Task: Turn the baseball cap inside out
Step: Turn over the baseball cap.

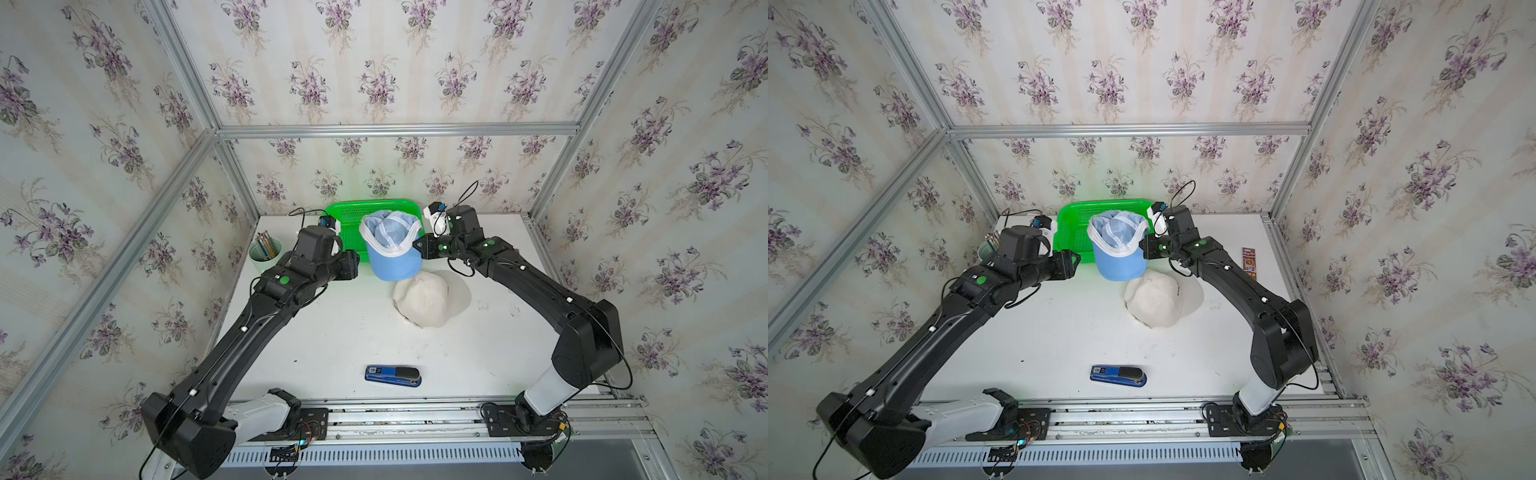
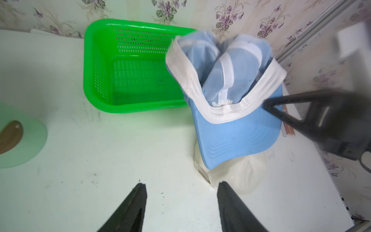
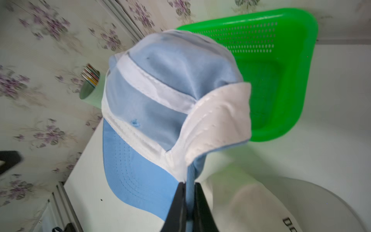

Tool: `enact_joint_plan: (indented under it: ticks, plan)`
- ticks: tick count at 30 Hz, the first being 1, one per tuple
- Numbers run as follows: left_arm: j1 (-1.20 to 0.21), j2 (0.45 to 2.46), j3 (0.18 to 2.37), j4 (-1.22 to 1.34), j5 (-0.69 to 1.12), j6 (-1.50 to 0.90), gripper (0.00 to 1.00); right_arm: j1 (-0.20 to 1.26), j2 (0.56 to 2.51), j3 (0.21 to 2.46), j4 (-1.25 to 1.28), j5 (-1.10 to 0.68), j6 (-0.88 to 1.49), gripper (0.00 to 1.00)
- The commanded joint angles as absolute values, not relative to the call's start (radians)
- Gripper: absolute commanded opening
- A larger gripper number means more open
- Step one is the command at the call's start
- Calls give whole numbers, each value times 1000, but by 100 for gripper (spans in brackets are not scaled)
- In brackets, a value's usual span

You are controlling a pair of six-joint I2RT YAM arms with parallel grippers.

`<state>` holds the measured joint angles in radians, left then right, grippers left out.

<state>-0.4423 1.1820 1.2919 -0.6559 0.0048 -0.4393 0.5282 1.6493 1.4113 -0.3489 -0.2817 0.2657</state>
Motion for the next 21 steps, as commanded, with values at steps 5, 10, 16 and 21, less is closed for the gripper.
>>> enact_joint_plan:
  ticks: [5,10,16,21]
  plan:
    - [-443,1283,1411,-632,189,-339,49,671,1654,1453,-462,-141,129,0]
    - [-440,1486,1471,-610,203,-336,38,725,1617,1463,-455,-165,108,0]
    - [-435,1606,1367,-485,379,-437,33,738,1536,1449,-406,-173,80,0]
    - [-433,1624,1236,-302,420,-488,38,736,1497,1407,-340,-301,65,0]
